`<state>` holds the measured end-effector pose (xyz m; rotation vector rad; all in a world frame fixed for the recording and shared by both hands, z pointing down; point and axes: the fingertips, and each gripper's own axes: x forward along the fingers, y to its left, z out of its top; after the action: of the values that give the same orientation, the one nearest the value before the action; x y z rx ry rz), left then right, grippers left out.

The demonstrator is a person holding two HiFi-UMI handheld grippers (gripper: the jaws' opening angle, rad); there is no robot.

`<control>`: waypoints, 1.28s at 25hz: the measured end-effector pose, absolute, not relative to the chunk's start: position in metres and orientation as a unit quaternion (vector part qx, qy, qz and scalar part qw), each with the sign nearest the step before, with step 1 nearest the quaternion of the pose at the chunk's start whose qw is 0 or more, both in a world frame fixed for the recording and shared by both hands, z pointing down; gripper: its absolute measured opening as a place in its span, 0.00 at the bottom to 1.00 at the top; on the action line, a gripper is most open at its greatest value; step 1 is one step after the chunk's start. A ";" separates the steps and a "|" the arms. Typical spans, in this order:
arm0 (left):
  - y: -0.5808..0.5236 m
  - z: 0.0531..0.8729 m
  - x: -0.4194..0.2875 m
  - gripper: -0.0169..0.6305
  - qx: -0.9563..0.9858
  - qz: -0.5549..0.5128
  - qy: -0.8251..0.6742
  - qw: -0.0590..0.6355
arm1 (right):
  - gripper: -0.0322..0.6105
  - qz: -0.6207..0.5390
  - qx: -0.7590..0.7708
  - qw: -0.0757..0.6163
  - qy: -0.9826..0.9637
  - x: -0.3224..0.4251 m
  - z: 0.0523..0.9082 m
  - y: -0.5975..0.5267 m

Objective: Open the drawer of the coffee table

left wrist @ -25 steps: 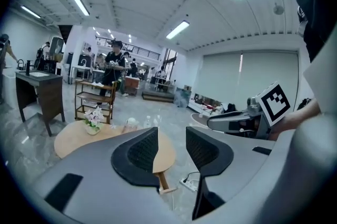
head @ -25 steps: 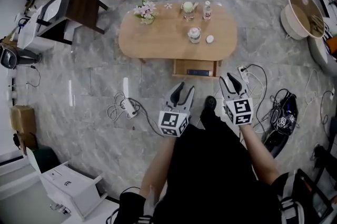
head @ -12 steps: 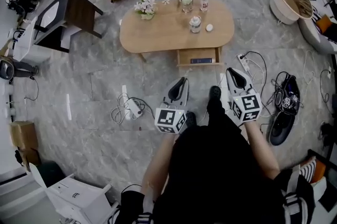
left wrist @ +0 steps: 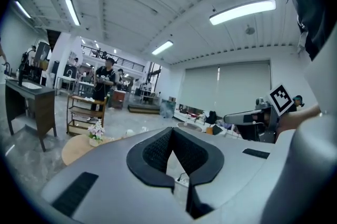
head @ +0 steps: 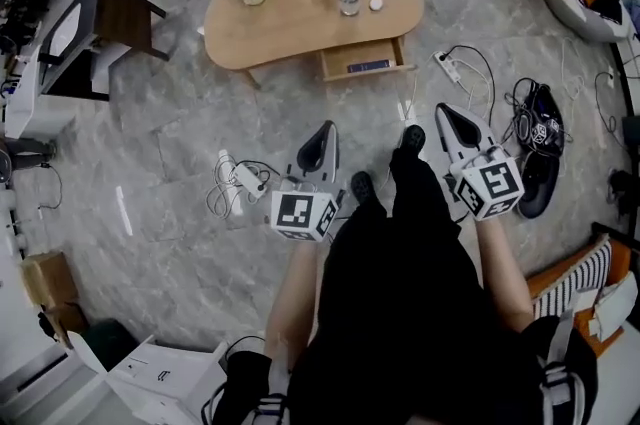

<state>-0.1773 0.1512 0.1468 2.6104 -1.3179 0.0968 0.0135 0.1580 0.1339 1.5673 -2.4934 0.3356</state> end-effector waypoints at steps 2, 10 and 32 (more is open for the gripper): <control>0.160 0.138 -0.180 0.05 0.889 0.032 -0.446 0.098 | 0.07 0.114 0.525 0.080 -0.839 0.015 0.126 0.173; 0.184 0.115 -0.171 0.05 0.899 0.016 -0.429 0.084 | 0.07 0.101 0.533 0.041 -0.839 0.035 0.093 0.207; 0.195 0.115 -0.157 0.05 0.904 0.038 -0.415 0.090 | 0.07 0.089 0.524 0.062 -0.845 0.035 0.094 0.222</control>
<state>-0.1567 0.1952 0.1152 2.6887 -1.2347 0.1133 0.0347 0.2216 0.0941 1.5833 -2.5544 0.2698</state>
